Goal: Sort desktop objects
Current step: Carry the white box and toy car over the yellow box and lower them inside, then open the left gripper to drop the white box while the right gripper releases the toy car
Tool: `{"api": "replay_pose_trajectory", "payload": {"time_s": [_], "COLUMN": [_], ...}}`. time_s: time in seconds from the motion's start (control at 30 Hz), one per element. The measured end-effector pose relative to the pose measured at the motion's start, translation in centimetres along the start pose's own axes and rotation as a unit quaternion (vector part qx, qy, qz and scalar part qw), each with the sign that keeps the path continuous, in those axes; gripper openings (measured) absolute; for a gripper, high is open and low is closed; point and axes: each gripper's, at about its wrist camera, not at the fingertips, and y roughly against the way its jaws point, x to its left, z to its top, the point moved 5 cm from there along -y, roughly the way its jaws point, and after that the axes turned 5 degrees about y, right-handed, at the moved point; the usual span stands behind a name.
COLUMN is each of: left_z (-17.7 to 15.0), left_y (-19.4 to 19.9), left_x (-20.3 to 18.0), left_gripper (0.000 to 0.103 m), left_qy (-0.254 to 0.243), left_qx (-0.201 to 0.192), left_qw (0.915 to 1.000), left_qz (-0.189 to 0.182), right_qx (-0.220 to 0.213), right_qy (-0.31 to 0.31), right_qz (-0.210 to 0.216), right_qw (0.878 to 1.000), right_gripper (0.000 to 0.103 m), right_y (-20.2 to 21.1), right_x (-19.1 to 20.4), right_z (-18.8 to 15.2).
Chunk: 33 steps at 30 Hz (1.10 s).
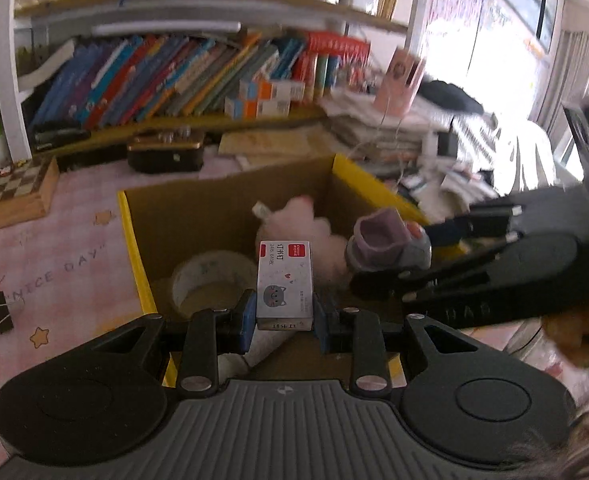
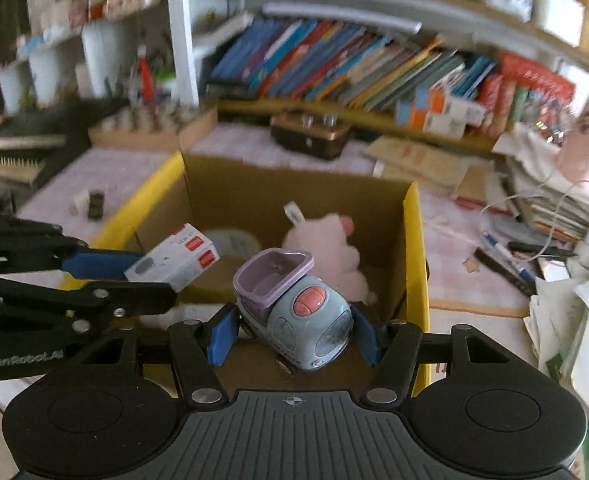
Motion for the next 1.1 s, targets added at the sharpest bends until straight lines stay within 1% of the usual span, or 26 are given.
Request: {"api": "replay_pose_trajectory", "payload": {"time_s": [0.1, 0.17, 0.23, 0.37, 0.43, 0.53, 0.67, 0.7, 0.73, 0.77, 0.8, 0.83, 0.87, 0.97, 1.03, 1.1], "left_z": [-0.5, -0.5, -0.4, -0.6, -0.9, -1.1, -1.1, -1.1, -1.0, -1.0, -1.0, -0.9, -0.7, -0.4, -0.1, 0.2], "left_y": [-1.6, -1.9, -2.2, -2.4, -2.5, -2.2, -1.7, -1.5, -1.2, -0.9, -0.5, -0.1, 0.3, 1.6, 2.7, 3.7], "left_x": [0.1, -0.1, -0.2, -0.4, -0.7, -0.8, -0.9, -0.9, -0.9, -0.9, -0.8, -0.8, -0.8, -0.5, -0.3, -0.1], "left_gripper": [0.027, 0.027, 0.027, 0.028, 0.028, 0.028, 0.03, 0.035, 0.044, 0.049, 0.057, 0.06, 0.06, 0.069, 0.075, 0.079], "left_qy": [-0.022, -0.04, -0.042, -0.034, -0.038, -0.032, -0.034, -0.034, -0.035, -0.035, -0.035, -0.034, -0.031, -0.02, -0.01, -0.001], "left_qx": [0.034, 0.038, 0.043, 0.046, 0.049, 0.045, 0.036, 0.033, 0.028, 0.021, 0.014, 0.005, -0.003, -0.026, -0.044, -0.06], "left_qw": [0.999, 0.9982, 0.998, 0.9982, 0.9979, 0.9983, 0.9986, 0.9987, 0.9988, 0.9988, 0.9988, 0.9988, 0.9989, 0.9984, 0.9977, 0.9967], "left_qz": [0.018, 0.023, 0.02, 0.014, 0.016, 0.014, 0.018, 0.019, 0.021, 0.025, 0.03, 0.034, 0.036, 0.046, 0.051, 0.055], "right_qx": [0.035, 0.052, 0.058, 0.061, 0.064, 0.071, 0.074, 0.076, 0.077, 0.075, 0.072, 0.067, 0.062, 0.036, 0.019, -0.002], "right_qy": [0.023, 0.034, 0.052, 0.072, 0.088, 0.107, 0.094, 0.091, 0.088, 0.086, 0.086, 0.085, 0.083, 0.078, 0.072, 0.067], "right_qz": [0.017, 0.028, 0.036, 0.035, 0.032, 0.044, 0.05, 0.052, 0.053, 0.052, 0.052, 0.053, 0.055, 0.051, 0.046, 0.04], "right_qw": [0.999, 0.998, 0.996, 0.995, 0.994, 0.991, 0.992, 0.992, 0.992, 0.992, 0.992, 0.993, 0.993, 0.995, 0.996, 0.997], "right_gripper": [0.061, 0.061, 0.061, 0.062, 0.062, 0.062, 0.062, 0.062, 0.062, 0.062, 0.062, 0.062, 0.063, 0.067, 0.067, 0.067], "right_y": [-1.6, -2.4, -2.8, -3.1, -3.1, -3.7, -4.4, -4.6, -4.6, -4.6, -4.5, -4.3, -4.0, -2.9, -2.0, -1.0], "right_x": [-0.2, -0.3, 0.0, 0.3, 0.7, 1.1, 1.1, 1.0, 1.0, 1.0, 1.0, 1.1, 1.1, 1.3, 1.3, 1.4], "right_z": [-0.1, -0.2, -0.1, 0.2, 0.1, 0.1, 0.1, 0.0, 0.0, 0.0, 0.1, 0.1, 0.2, 0.5, 0.8, 1.1]}}
